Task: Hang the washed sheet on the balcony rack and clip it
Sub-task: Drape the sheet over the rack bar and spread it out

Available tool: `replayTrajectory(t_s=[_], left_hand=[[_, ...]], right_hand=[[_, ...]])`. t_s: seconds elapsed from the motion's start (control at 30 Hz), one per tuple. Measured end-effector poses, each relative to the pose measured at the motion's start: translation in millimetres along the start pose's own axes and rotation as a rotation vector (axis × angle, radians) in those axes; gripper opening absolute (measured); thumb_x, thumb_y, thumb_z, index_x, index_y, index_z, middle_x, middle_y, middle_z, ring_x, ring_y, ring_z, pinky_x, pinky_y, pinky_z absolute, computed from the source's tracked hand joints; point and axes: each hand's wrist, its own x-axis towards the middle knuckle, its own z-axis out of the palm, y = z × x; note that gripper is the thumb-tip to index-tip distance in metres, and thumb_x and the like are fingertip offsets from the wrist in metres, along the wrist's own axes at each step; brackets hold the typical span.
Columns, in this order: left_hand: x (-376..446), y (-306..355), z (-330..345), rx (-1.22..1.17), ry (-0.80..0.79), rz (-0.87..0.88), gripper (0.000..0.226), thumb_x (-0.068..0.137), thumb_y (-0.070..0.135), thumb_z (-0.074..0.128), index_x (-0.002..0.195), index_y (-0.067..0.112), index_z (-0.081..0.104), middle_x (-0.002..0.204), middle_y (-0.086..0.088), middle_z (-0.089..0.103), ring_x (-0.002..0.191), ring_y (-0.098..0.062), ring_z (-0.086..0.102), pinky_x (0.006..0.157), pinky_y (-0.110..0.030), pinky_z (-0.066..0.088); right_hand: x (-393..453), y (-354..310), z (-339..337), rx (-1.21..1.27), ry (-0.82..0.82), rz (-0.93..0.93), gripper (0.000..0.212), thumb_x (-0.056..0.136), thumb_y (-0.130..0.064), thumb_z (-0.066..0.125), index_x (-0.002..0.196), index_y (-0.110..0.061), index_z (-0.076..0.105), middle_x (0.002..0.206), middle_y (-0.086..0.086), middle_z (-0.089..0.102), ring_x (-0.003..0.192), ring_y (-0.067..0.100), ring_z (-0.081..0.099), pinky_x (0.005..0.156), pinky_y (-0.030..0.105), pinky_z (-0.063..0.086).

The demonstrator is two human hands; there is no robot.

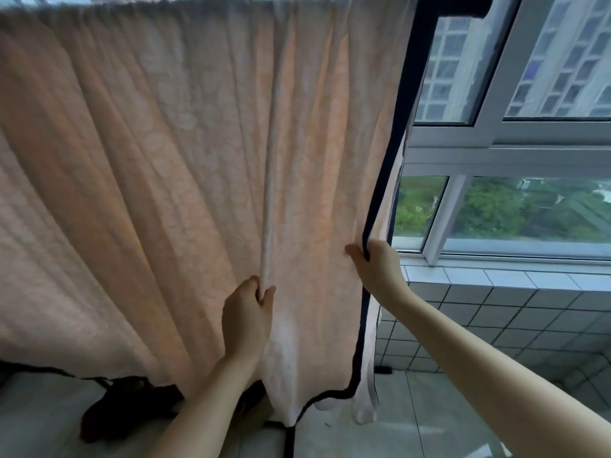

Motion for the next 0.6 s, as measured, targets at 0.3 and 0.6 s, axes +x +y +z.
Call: replayTrajectory(t_s=[0.3,0.6], left_hand=[[-26,0,33,-0.007,-0.051,-0.112,0.022,0.089,0.026,0.066,0.07,0.017,0.058,0.059,0.003,0.058,0.051,-0.013,0.057,0.047,-0.032,0.051],[-51,0,48,0.038,-0.087,-0.213,0.023,0.089,0.022,0.066,0.069,0.017,0.055,0.056,0.007,0.054,0.048,-0.007,0.051,0.044,-0.013,0.029]], right_hand=[[6,54,-25,-0.117,0.037,-0.006,0.038,0.097,-0.019,0.05,0.062,-0.009,0.043,0.053,0.002,0.044,0.05,0.021,0.04,0.047,0.033,0.025],[-2,82,-25,-0.11,-0.076,0.048,0.031,0.097,-0.021,0.05,0.077,-0.003,0.064,0.063,0.004,0.056,0.063,0.027,0.054,0.055,0.035,0.035]])
